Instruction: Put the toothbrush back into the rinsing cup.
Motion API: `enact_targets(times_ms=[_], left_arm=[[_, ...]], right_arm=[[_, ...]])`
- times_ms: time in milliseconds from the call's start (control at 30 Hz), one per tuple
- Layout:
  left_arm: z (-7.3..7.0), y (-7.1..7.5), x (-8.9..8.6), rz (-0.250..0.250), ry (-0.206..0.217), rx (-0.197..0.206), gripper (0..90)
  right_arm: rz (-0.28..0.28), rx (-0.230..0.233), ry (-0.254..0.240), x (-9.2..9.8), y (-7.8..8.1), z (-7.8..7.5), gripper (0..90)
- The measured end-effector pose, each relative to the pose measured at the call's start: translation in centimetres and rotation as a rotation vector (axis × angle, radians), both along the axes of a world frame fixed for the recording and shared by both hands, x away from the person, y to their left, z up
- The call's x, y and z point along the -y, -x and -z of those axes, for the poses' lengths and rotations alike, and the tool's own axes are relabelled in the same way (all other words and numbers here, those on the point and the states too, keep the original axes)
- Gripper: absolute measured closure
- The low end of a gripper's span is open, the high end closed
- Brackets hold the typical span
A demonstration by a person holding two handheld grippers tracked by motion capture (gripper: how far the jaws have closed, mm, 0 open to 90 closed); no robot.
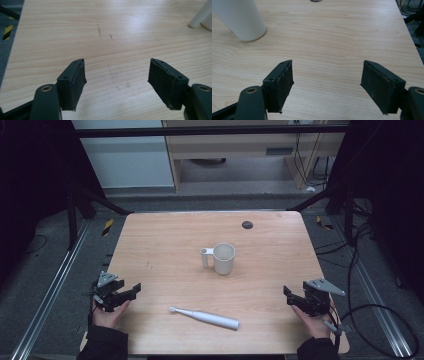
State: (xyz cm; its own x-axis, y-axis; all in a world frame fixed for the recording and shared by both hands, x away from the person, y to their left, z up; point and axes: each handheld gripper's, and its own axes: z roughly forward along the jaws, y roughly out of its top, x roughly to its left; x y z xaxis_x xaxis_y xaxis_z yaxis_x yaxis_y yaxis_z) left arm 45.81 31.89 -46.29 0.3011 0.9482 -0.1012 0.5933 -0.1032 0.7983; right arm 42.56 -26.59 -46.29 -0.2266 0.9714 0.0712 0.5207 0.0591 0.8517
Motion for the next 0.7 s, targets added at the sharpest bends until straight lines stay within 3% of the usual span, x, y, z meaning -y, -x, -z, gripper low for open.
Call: enact_targets(times_ms=[200, 467, 567, 600, 700], left_arm=[[-0.3, 0.4, 0.7, 0.025, -0.007, -0.016, 35.6], [-0.9, 1.2, 1.9, 0.082, -0.027, -0.020, 51.7], [-1.0, 1.5, 2.5, 0.102, -0.029, -0.034, 57.8], [-1.0, 1.5, 2.7, 0.110, -0.031, -0.041, 63.5], [-1.0, 1.7, 3.3, 0.159, -0.034, -0.069, 69.1]], right_arm=[[-0.019, 0.006, 0.001, -0.5, 0.5, -0.2, 26.8], [-0.022, 0.004, 0.009, -1.0, 0.7, -0.3, 30.0], [-0.017, 0.003, 0.008, -0.8, 0.7, -0.2, 30.9], [-0.016, -0.001, 0.001, -0.8, 0.7, -0.2, 31.5], [-0.018, 0.000, 0.009, -0.8, 0.6, -0.1, 32.0]])
